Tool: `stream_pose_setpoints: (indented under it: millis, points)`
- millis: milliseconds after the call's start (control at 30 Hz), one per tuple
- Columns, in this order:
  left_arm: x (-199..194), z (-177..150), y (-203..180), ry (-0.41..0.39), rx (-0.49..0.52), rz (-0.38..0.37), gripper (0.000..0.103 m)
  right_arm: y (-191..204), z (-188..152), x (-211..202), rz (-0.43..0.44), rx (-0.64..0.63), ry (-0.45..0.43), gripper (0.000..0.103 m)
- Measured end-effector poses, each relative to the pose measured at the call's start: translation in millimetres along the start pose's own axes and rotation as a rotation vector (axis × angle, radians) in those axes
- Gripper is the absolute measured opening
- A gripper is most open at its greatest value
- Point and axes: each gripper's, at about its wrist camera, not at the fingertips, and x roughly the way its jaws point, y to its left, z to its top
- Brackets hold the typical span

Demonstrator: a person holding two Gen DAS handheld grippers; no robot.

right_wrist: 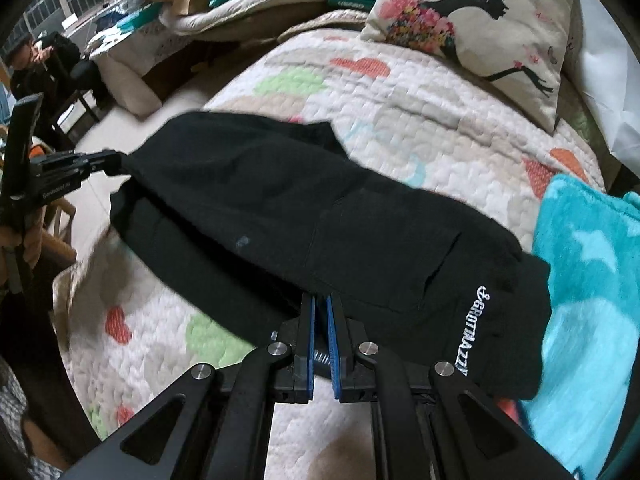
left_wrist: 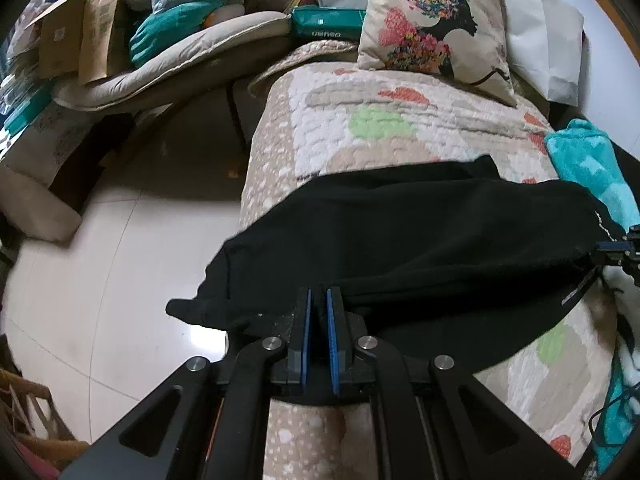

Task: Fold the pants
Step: 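Lift the waistband with both grippers and fold it over toward the leg hems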

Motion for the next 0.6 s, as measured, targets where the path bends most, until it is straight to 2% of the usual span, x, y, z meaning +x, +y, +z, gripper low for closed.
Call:
stream_pose_setpoints:
  millis: [200,333,600]
  points:
    - [-3,-18,-4,0.018,0.002,0.019,0.008,13,-25,13,-0.012,-0.015,0.055,0.007]
    - [0,-29,-8,0.046,0.016,0.037,0.008,16,-35,17,-0.020,-0.007,0.061,0.007]
    - [11,-56,-20,0.193,0.076,0.074,0.008,20,-43,22,-0.034,0.000,0.077,0.008]
